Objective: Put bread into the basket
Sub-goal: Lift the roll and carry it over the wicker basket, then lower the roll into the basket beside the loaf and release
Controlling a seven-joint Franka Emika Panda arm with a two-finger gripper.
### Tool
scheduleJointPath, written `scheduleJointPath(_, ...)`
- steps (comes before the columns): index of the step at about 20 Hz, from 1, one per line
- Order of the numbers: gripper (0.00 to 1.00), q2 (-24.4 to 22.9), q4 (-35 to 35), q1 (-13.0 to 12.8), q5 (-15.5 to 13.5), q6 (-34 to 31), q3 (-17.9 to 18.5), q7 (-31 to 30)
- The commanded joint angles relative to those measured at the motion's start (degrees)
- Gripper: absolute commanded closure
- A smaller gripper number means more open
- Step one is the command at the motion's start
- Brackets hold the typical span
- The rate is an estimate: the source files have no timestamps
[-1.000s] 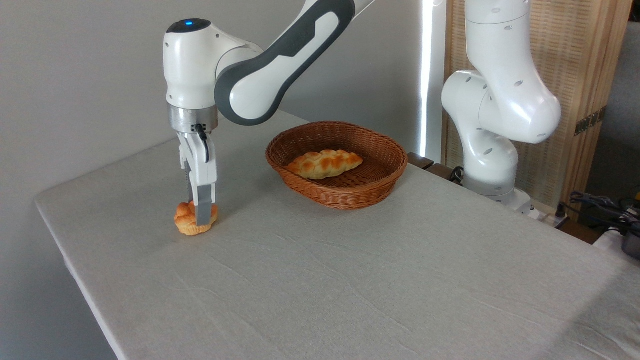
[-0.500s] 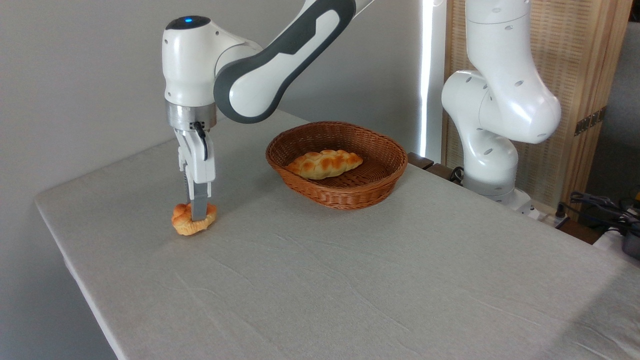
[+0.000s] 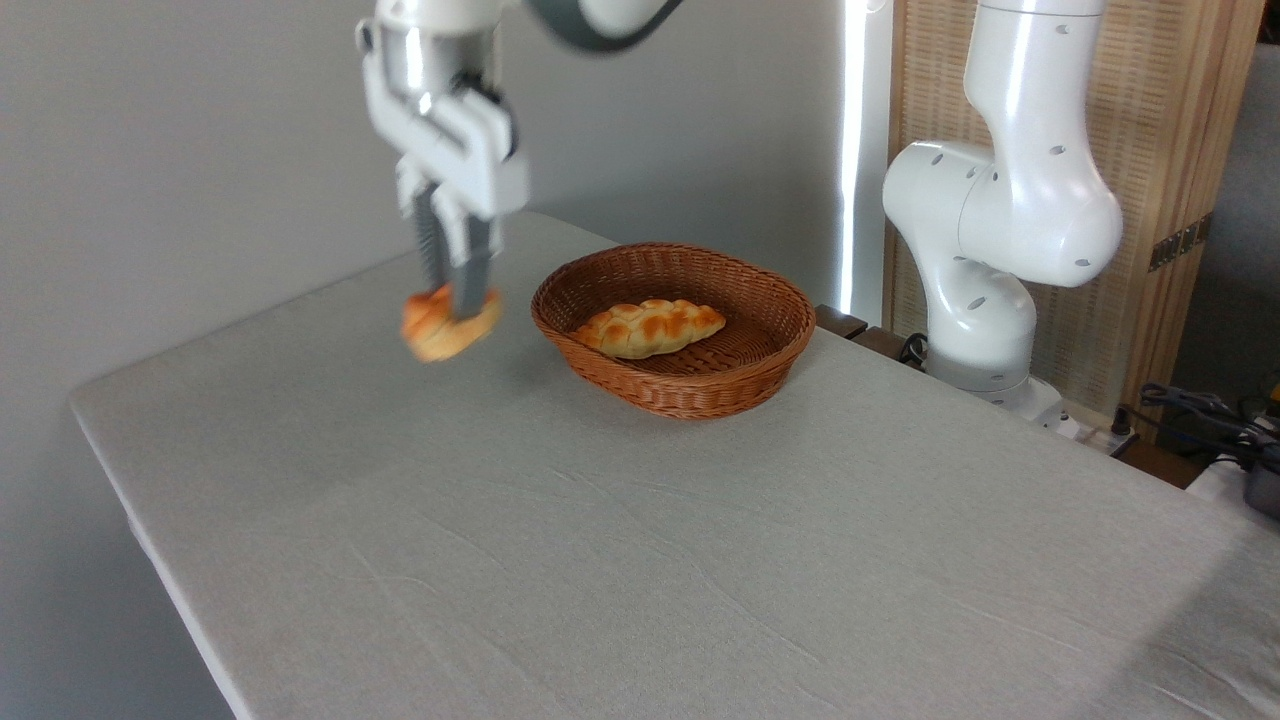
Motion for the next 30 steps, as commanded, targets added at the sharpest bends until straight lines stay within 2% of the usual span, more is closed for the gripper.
scheduleJointPath(1, 0.67, -10.74, -2.83, -3.48, -1.78, -14.89, 5.15, 6.99)
scheduleJointPath(3, 0.67, -14.97, -5.99, -6.73, -1.17, -21.39, 8.58, 11.74)
scheduleJointPath(5, 0.67, -15.95, -7.85, -9.71, 3.03, -25.28, 8.86, 15.79)
scheduleJointPath(7, 0.66, -15.60, -11.17, -13.14, 6.38, -26.35, 8.34, 16.60)
scheduleJointPath(11, 0.60, -15.42, -18.74, -14.39, 12.36, -25.04, 7.02, 16.68)
scheduleJointPath(13, 0.50, -15.25, -20.15, -14.30, 12.72, -22.67, 7.02, 16.60)
scheduleJointPath(15, 0.29, -14.81, -21.99, -14.21, 12.81, -19.86, 7.02, 16.51)
scheduleJointPath(19, 0.15, -14.02, -23.14, -14.21, 13.59, -17.03, 7.02, 16.51)
scheduleJointPath(24, 0.03, -13.49, -23.06, -14.56, 13.34, -16.59, 7.02, 15.98)
scheduleJointPath(27, 0.03, -13.40, -23.06, -15.79, 11.06, -16.59, 6.84, 15.37)
scheduleJointPath(30, 0.03, -12.96, -22.88, -15.79, 8.69, -16.42, 6.84, 15.36)
